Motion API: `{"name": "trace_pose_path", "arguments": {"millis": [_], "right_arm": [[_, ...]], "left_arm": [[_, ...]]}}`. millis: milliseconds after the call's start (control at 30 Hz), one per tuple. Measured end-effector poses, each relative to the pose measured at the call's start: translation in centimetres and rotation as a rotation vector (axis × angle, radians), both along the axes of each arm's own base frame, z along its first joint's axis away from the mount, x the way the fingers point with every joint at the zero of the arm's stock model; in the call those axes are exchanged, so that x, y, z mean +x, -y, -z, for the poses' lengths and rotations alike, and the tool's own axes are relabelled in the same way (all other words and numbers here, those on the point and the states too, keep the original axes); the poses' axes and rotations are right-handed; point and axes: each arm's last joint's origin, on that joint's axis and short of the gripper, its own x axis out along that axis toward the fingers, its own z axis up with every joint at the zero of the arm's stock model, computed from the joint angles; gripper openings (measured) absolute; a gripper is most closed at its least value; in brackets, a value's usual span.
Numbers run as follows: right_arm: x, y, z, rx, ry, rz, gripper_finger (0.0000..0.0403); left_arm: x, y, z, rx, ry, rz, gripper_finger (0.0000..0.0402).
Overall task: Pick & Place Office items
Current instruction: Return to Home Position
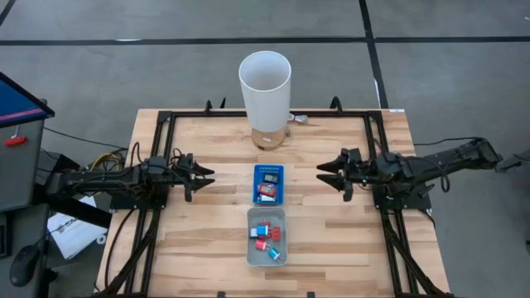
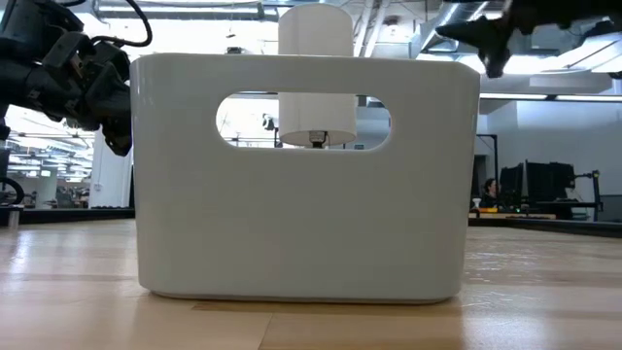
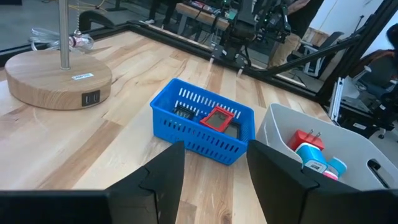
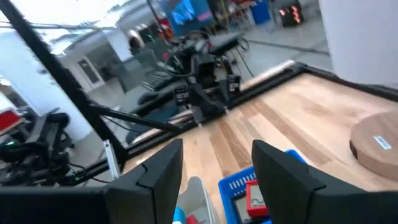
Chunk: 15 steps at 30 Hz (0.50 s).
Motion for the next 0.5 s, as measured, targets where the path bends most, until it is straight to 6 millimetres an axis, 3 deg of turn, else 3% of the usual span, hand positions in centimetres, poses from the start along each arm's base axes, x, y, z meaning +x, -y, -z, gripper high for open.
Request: {"name": "trace_pose_path", "arguments": {"millis": [367, 500], "right_arm": [[-3.8, 0.9, 5.9, -0.075, 0.116, -0.072, 0.0185], [-5.0, 1.0, 7.1, -0.118, 0.142, -0.093, 0.0185]], "left_arm": [[0.0, 0.0, -0.1, 0.001, 0.007, 0.000, 0.0174], [0.0, 0.0, -0.1, 0.001, 0.007, 0.000, 0.0173]]}}
